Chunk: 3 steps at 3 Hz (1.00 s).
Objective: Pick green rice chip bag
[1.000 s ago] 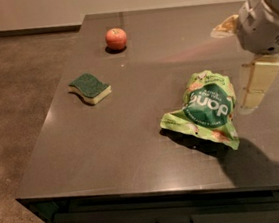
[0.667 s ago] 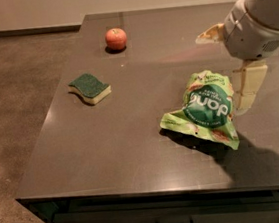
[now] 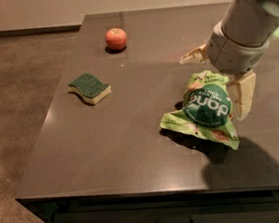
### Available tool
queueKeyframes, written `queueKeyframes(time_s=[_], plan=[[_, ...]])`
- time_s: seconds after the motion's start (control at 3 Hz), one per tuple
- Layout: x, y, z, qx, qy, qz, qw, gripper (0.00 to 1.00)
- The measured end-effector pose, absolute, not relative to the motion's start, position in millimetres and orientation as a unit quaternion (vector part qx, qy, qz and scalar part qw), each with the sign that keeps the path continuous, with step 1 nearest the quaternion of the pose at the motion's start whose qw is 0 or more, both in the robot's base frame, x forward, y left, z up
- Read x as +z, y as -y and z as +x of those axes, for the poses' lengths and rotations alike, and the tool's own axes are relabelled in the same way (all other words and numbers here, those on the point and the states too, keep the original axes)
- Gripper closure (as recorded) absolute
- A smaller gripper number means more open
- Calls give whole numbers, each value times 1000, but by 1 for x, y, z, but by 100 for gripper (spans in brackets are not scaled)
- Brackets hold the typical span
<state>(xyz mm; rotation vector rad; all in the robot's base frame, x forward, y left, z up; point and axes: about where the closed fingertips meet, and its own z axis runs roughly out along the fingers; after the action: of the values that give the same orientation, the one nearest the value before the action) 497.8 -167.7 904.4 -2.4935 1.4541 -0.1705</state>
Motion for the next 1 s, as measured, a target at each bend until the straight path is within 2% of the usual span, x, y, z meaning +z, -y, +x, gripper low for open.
queueKeyframes(time_s=[1.0], plan=[[871, 171, 494, -56, -428, -900, 57, 0]])
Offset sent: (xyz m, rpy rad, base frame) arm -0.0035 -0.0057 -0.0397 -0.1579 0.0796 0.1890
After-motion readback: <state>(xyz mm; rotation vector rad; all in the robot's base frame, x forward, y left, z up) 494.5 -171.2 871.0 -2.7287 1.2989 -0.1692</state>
